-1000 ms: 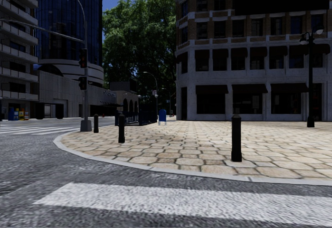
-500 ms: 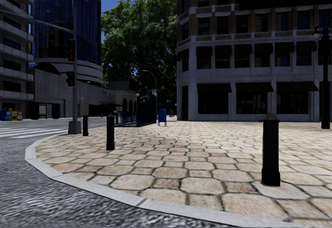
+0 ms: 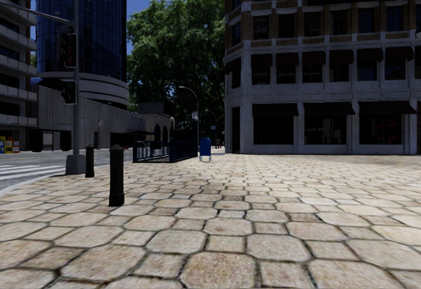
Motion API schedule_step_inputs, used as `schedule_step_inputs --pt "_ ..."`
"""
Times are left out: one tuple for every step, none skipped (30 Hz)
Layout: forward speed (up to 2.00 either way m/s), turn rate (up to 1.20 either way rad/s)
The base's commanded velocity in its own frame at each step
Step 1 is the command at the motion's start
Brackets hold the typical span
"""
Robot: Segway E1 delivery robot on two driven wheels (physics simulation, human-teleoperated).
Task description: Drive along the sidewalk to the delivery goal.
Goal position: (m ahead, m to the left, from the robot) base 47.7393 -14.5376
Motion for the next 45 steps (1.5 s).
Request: schedule_step_inputs --pt "2.00 -0.08" --pt "2.00 -0.08" --pt "2.00 -0.19" --pt "2.00 -0.29" --pt "2.00 -0.42" --pt "2.00 -0.61" --pt "2.00 -0.91" --pt "2.00 -1.20" --pt "2.00 -1.20" --pt "2.00 -1.20" --pt "2.00 -1.20" --pt "2.00 -1.20" --pt "2.00 -0.61" --pt "2.00 -0.61" --pt "2.00 -0.52" --pt "2.00 -0.42" --pt "2.00 -0.32" --pt "2.00 -0.17" --pt "2.00 -0.12" --pt "2.00 -0.12" --pt "2.00 -0.10" --pt "2.00 -0.10" --pt "2.00 -0.09" --pt "2.00 -0.09" --pt "2.00 -0.17" --pt "2.00 -0.46" --pt "2.00 -0.63" --pt "2.00 -1.14" --pt "2.00 -1.20" --pt "2.00 -1.20" --pt "2.00 -1.20" --pt "2.00 -1.20" --pt "2.00 -1.20" --pt "2.00 -0.82" --pt "2.00 -0.07" --pt "2.00 0.00" --pt "2.00 0.00" --pt "2.00 0.00" --pt "2.00 0.00" --pt "2.00 0.00" --pt "2.00 0.00" --pt "2.00 0.00" --pt "2.00 0.00" --pt "2.00 0.00" --pt "2.00 0.00"
